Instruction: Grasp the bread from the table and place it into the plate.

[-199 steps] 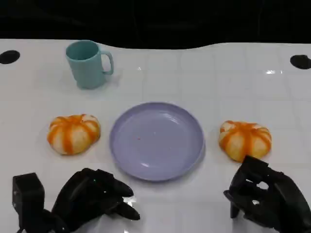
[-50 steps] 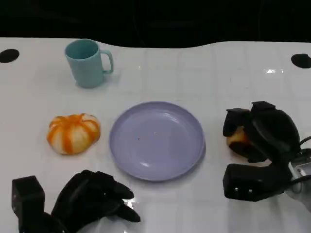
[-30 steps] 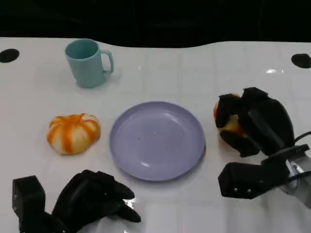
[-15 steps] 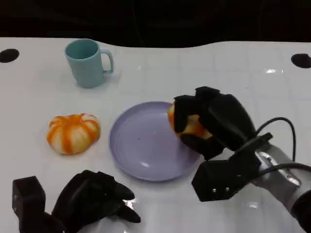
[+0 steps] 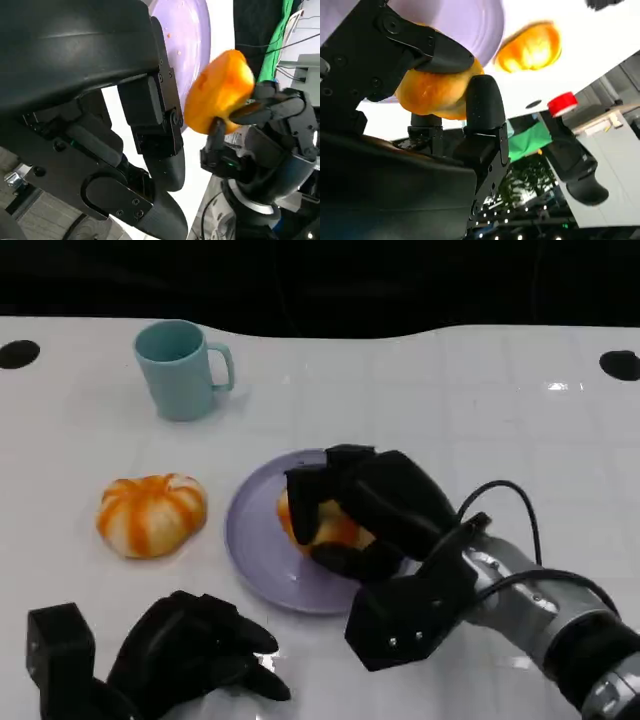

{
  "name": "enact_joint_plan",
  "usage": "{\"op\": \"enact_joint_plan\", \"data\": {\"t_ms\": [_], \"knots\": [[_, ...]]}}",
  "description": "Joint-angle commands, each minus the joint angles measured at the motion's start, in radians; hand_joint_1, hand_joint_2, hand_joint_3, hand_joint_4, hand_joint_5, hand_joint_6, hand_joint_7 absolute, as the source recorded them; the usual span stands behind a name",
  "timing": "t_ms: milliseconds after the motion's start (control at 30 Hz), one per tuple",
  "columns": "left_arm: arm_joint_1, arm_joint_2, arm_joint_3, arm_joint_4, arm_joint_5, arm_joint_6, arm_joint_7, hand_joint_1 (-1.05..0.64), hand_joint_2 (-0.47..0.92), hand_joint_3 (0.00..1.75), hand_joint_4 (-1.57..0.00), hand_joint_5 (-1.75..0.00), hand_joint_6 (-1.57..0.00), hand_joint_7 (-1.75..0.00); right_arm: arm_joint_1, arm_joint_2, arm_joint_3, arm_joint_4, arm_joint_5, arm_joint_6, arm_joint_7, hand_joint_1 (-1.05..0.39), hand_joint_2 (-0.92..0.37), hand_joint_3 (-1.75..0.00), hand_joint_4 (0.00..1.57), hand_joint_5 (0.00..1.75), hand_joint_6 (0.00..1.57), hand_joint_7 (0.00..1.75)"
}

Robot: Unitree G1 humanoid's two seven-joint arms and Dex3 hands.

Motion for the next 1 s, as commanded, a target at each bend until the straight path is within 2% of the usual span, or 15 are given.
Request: {"op": "enact_joint_plan", "data": {"t_ms": [33, 67, 133, 167, 200, 233, 267, 300, 367, 400, 500, 767, 1000], "knots": [[0.014, 0.017, -0.001, -0.009, 0.011, -0.003, 0.004, -1.05, 0.75, 0.01, -1.57, -0.22, -1.57, -0.01, -0.028, 0.008, 0.0, 0.035, 0.013, -0.005, 0.008, -0.22, -0.42, -1.35, 0.9, 1.75, 0.74, 1.59], [0.014, 0.017, -0.001, -0.009, 0.011, -0.003, 0.005, -1.05, 0.75, 0.01, -1.57, -0.22, -1.57, -0.01, -0.029, 0.009, 0.0, 0.04, 0.016, -0.003, 0.012, -0.24, -0.43, -1.28, 0.84, 1.69, 0.74, 1.36], [0.016, 0.018, -0.002, -0.012, 0.013, -0.005, 0.006, -1.05, 0.76, 0.01, -1.57, -0.22, -1.57, -0.01, -0.029, 0.008, -0.004, 0.044, 0.024, 0.0, 0.027, -0.28, -0.45, -1.19, 0.79, 1.64, 0.73, 1.19], [0.018, 0.018, -0.003, -0.015, 0.014, -0.006, 0.007, -1.05, 0.76, 0.01, -1.57, -0.22, -1.57, -0.01, -0.028, 0.005, -0.005, 0.043, 0.027, 0.003, 0.039, -0.34, -0.51, -1.03, 0.73, 1.57, 0.67, 1.07], [0.02, 0.019, -0.003, -0.018, 0.016, -0.006, 0.009, -1.05, 0.76, 0.01, -1.57, -0.22, -1.57, -0.01, -0.029, 0.0, -0.003, 0.038, 0.026, 0.008, 0.051, -0.42, -0.68, -0.71, 0.65, 1.42, 0.59, 0.89], [0.021, 0.019, -0.003, -0.021, 0.016, -0.004, 0.012, -1.05, 0.76, 0.01, -1.57, -0.22, -1.57, -0.01, -0.029, -0.005, 0.0, 0.032, 0.022, 0.014, 0.061, -0.48, -0.8, -0.49, 0.6, 1.31, 0.52, 0.8], [0.021, 0.019, -0.003, -0.022, 0.016, -0.002, 0.012, -1.05, 0.76, 0.01, -1.57, -0.22, -1.57, -0.01, -0.03, -0.01, 0.002, 0.026, 0.018, 0.019, 0.068, -0.54, -0.87, -0.36, 0.54, 1.21, 0.45, 0.72], [0.02, 0.019, -0.002, -0.021, 0.013, -0.001, 0.009, -1.05, 0.76, 0.01, -1.57, -0.22, -1.57, -0.01, -0.029, -0.014, 0.003, 0.019, 0.017, 0.024, 0.08, -0.57, -0.89, -0.32, 0.5, 1.15, 0.41, 0.68], [0.019, 0.019, 0.0, -0.02, 0.011, 0.003, 0.006, -1.05, 0.76, 0.0, -1.57, -0.22, -1.57, -0.01, -0.024, -0.021, -0.001, -0.004, 0.026, 0.039, 0.115, -0.62, -0.91, -0.31, 0.45, 1.04, 0.35, 0.62], [0.018, 0.019, 0.0, -0.018, 0.011, 0.004, 0.007, -1.05, 0.75, 0.0, -1.57, -0.22, -1.57, -0.02, -0.019, -0.025, -0.004, -0.021, 0.032, 0.048, 0.138, -0.68, -0.92, -0.33, 0.36, 0.88, 0.29, 0.51], [0.019, 0.018, -0.001, -0.021, 0.014, 0.006, 0.013, -1.05, 0.75, 0.0, -1.57, -0.23, -1.57, -0.02, -0.005, -0.036, -0.01, -0.068, 0.046, 0.07, 0.184, -0.78, -0.92, -0.37, 0.26, 0.7, 0.24, 0.33], [0.021, 0.017, -0.002, -0.023, 0.017, 0.01, 0.024, -1.05, 0.74, 0.0, -1.57, -0.24, -1.57, -0.04, 0.042, -0.075, -0.02, -0.188, 0.055, 0.1, 0.235, -0.86, -0.92, -0.41, 0.23, 0.67, 0.22, 0.25], [0.023, 0.014, -0.004, -0.036, 0.015, 0.03, 0.028, -1.05, 0.73, 0.0, -1.57, -0.23, -1.57, -0.04, 0.125, -0.146, -0.062, -0.326, 0.102, 0.091, 0.301, -0.86, -0.92, -0.4, 0.21, 0.69, 0.22, 0.23]]}}
